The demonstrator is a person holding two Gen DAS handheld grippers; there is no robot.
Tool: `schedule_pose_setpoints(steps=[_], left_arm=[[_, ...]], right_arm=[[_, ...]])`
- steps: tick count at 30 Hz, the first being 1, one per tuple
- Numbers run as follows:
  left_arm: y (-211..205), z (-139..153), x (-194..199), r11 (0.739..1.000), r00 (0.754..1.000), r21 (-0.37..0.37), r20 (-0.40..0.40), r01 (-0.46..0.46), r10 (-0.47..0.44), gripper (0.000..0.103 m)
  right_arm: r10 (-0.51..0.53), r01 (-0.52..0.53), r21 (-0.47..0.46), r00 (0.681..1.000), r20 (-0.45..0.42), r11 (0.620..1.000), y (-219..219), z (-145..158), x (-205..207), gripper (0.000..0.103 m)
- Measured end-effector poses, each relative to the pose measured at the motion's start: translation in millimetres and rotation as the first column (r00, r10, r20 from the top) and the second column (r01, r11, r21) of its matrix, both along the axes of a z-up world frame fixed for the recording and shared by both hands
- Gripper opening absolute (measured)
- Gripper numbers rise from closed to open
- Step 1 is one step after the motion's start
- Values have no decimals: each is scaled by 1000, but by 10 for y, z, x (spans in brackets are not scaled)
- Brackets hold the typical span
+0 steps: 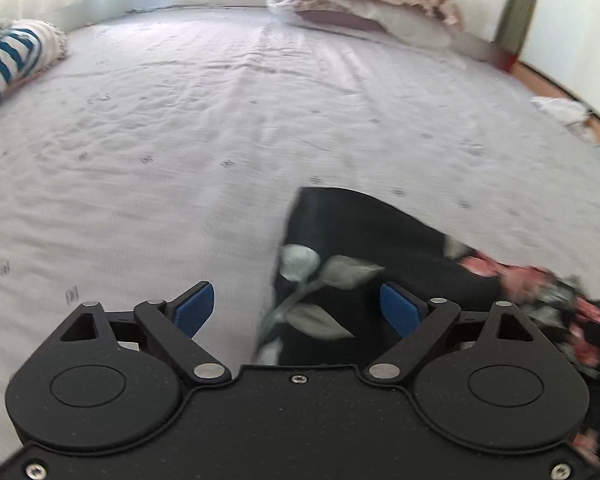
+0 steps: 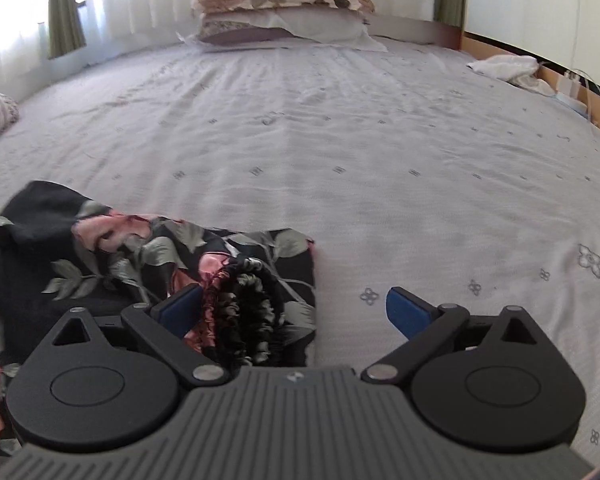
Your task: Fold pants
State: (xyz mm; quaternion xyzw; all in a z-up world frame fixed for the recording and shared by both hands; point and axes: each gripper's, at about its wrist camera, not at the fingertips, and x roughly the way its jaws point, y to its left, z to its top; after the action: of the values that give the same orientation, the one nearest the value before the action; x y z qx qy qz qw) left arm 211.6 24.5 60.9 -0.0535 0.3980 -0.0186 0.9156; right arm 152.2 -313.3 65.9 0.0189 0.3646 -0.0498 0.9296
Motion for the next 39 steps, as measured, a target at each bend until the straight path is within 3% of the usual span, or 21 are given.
schedule_pose_setpoints(steps=[3,7,11,14,18,20,25,28,33,39], left_arm=[[-4,-127,175,996,998,66,-32,-57,59,87],[28,-224,269,992,996,94,-40,-81,85,91],[40,-157,278,983,992,138,-18,-122,126,91],[96,-60,265,988,991,82,-5,-133,133,84],[87,14,303,998,998,-19,-5,-59,59,84],[27,18,336,999,999,-11,5,-35,35,84],[-53,-139,556,990,997,126,-29,-67,71,85],[-9,-189,602,993,996,97,-53,-73,78,87],[-1,17,345,996,999,85,-15,-39,41,85],[25,225,-409,999,997,15,60,46,-47,87]], right_arm=[[-61,62,21,998,-16,998,-111,-68,16,102],[-101,104,91,994,-38,990,-258,-196,7,103],[-91,92,38,995,-28,995,-172,-219,-3,103],[-95,96,40,995,-29,995,-157,-215,7,103],[-90,91,45,996,-28,995,-166,-217,-3,103],[-87,88,43,996,-29,995,-170,-215,-6,103],[-85,87,45,996,-30,995,-178,-215,-2,103],[-83,85,45,996,-31,995,-184,-220,3,103],[-79,80,55,997,-15,995,-160,-160,-66,103],[-44,44,9,995,91,999,-40,31,-416,103]])
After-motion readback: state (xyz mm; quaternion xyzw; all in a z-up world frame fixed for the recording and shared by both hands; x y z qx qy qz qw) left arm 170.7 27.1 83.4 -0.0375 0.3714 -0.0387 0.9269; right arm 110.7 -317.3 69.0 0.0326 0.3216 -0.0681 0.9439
